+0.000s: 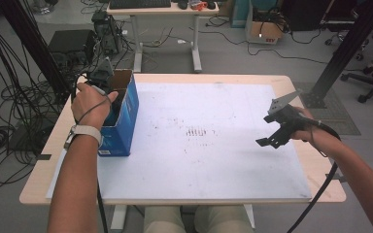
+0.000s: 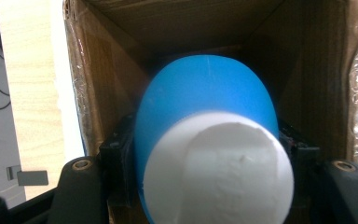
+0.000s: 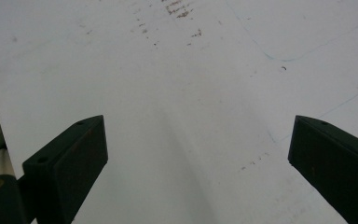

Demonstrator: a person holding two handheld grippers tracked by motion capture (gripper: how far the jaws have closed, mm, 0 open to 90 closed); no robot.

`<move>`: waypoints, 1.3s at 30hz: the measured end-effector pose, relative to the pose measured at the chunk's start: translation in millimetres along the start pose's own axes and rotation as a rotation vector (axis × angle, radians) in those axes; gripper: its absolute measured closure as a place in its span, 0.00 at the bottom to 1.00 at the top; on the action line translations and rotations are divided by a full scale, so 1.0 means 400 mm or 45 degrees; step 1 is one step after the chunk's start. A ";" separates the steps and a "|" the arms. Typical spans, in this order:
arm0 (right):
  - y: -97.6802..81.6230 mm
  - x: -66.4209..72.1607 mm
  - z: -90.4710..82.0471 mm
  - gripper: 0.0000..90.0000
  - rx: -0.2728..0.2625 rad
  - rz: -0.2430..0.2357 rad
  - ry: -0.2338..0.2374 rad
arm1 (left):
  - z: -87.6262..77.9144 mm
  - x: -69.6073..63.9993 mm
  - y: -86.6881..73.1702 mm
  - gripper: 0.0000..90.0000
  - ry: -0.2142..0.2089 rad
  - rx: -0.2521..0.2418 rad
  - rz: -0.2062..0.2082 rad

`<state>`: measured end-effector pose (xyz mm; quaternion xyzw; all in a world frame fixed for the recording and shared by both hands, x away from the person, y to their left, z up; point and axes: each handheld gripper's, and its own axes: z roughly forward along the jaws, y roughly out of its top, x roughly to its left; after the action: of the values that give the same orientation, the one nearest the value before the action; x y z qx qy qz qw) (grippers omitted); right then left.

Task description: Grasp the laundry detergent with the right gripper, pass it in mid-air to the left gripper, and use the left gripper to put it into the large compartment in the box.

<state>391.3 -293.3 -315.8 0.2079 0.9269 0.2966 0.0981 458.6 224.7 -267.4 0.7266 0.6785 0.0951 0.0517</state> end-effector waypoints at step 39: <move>0.003 0.002 0.003 0.05 -0.003 -0.019 0.002 | 0.001 -0.005 -0.001 0.41 0.020 -0.008 0.014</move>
<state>391.3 -291.3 -316.0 0.2006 0.9282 0.2969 0.0998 458.2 222.8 -267.9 0.7294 0.6746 0.1031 0.0482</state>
